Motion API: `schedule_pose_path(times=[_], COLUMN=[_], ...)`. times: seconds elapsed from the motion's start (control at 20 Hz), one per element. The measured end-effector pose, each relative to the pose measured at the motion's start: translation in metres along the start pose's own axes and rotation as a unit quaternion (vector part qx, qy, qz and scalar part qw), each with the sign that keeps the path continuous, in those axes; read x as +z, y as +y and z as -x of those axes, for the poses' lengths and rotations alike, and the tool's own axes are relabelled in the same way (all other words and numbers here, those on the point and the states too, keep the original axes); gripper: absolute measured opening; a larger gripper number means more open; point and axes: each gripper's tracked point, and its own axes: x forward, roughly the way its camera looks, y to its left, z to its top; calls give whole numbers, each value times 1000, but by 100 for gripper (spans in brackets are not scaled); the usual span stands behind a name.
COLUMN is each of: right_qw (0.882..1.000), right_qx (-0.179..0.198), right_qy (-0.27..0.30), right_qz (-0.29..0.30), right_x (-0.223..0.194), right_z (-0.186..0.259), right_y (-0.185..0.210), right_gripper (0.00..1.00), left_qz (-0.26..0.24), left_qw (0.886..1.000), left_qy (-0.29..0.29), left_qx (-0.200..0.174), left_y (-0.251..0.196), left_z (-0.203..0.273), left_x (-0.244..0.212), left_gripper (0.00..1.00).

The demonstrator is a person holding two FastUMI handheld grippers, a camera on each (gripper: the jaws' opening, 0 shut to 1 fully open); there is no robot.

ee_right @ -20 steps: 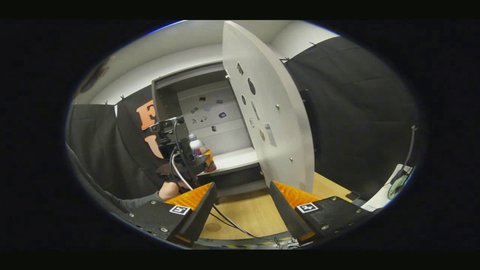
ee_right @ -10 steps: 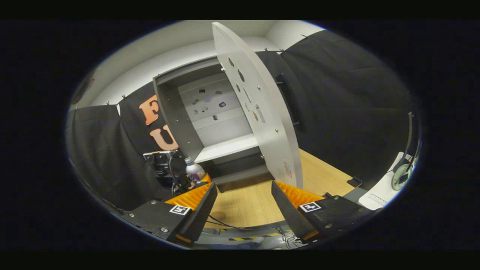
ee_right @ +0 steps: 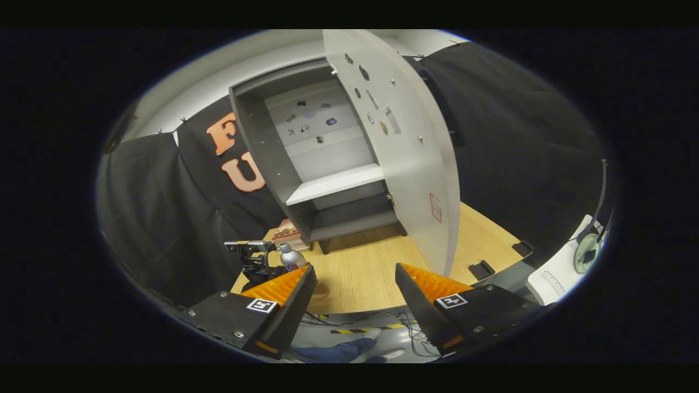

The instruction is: Open the cabinet door with the right hand, grasp the bottle in the cabinet with the left hand and place it on the coaster, then close the cabinet door with the right hand.

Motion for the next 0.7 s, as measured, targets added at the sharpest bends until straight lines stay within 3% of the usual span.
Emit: schedule_pose_path(times=[0.35,0.7], right_qw=[999,999], right_qx=[7,14], right_qy=[35,51], right_qz=[17,4], right_x=[-12,-23], right_z=[-16,-19], right_y=[6,5], right_gripper=[90,90], left_qz=[18,17], left_qw=[999,999], left_qy=[34,28], left_qx=[12,16], left_y=[7,10], left_z=[-12,-3], left_x=[-50,-62], left_gripper=[83,83])
